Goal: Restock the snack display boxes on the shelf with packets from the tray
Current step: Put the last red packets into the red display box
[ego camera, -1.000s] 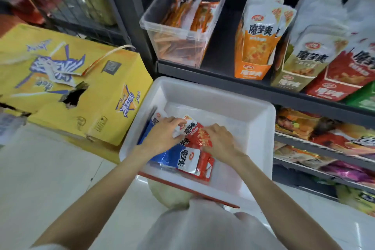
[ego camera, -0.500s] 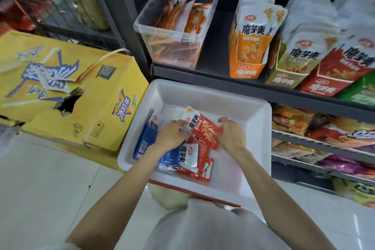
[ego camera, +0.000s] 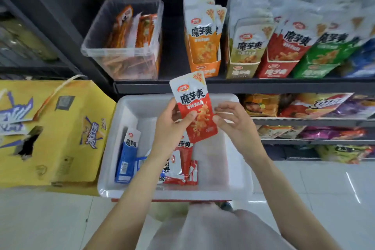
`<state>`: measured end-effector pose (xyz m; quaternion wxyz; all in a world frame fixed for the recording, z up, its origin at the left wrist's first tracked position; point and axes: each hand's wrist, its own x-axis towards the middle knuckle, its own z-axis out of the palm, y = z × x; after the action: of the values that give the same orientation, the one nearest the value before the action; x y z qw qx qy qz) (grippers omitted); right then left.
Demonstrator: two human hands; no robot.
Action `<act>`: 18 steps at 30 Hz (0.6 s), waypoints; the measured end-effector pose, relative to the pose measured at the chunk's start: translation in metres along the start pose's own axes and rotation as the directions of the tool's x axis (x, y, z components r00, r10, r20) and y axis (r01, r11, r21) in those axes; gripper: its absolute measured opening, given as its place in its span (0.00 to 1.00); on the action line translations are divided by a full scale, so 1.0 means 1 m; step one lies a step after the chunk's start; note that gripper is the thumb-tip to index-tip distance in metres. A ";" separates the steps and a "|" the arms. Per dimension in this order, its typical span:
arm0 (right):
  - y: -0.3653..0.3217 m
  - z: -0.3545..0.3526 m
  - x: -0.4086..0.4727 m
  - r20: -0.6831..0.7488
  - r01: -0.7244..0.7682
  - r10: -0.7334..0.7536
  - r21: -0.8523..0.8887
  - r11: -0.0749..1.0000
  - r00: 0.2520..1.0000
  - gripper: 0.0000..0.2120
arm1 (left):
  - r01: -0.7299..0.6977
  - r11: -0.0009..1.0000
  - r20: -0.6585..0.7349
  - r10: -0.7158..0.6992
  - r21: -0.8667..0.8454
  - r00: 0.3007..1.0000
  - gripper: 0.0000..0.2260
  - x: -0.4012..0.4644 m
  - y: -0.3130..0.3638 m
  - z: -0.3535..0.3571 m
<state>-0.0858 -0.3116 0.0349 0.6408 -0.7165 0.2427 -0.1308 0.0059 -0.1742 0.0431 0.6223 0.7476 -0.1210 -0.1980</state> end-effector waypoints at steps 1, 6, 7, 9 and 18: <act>-0.007 -0.010 -0.002 -0.030 0.032 -0.034 -0.041 0.999 0.999 0.17 | -0.059 0.992 0.064 0.052 0.113 0.997 0.15 -0.001 0.007 0.005; -0.028 -0.066 -0.013 -0.107 0.179 -0.201 -0.183 0.967 0.974 0.13 | -0.345 0.881 0.290 0.255 0.322 0.922 0.18 -0.006 0.038 0.053; -0.029 -0.079 -0.015 -0.152 0.200 -0.225 -0.161 0.966 0.962 0.12 | -0.414 0.860 0.309 0.324 0.297 0.894 0.18 -0.004 0.043 0.065; -0.034 -0.106 -0.016 -0.290 0.253 -0.279 -0.126 0.959 0.915 0.12 | -0.533 0.806 0.297 0.459 0.258 0.838 0.19 0.004 0.051 0.087; -0.059 -0.172 0.055 -0.574 0.500 -0.324 0.176 0.848 0.752 0.09 | -0.696 0.283 0.465 0.573 0.660 0.674 0.21 0.062 0.049 0.152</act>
<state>-0.1143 -0.4839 0.1109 0.6111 -0.5757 0.2169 -0.4981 -0.0030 -0.3443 0.0600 0.2323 0.8135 -0.5250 0.0924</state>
